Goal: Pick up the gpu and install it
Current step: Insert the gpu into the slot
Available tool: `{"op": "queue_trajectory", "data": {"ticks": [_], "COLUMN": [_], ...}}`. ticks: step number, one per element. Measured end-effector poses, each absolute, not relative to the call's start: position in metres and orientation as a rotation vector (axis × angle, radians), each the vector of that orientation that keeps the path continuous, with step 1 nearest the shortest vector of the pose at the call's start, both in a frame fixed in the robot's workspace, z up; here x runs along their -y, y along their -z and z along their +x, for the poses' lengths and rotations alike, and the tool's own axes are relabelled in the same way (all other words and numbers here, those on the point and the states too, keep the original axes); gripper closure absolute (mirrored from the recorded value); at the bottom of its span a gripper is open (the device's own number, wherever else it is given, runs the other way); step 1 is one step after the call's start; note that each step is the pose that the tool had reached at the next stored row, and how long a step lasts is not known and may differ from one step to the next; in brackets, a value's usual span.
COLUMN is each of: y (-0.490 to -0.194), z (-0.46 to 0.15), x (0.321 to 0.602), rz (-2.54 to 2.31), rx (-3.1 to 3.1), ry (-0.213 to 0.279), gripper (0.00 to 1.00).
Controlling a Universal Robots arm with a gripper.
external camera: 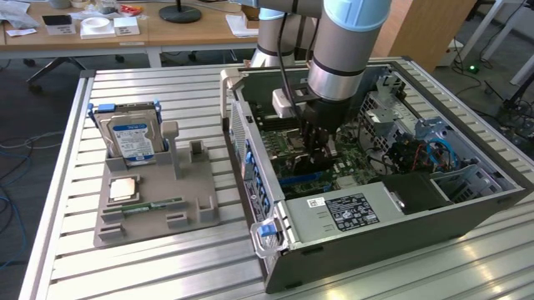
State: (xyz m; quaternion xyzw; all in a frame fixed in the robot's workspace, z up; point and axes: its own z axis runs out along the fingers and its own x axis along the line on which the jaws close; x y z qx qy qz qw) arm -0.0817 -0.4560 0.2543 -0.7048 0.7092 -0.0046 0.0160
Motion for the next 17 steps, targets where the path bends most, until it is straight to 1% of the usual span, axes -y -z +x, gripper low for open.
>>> {"op": "queue_trajectory", "data": {"ticks": [17], "y": [-0.2529], "z": [-0.0834], "x": [0.456], "rz": [-2.177], "rx": [-2.22], "ry": [0.015], "gripper": [0.73]}}
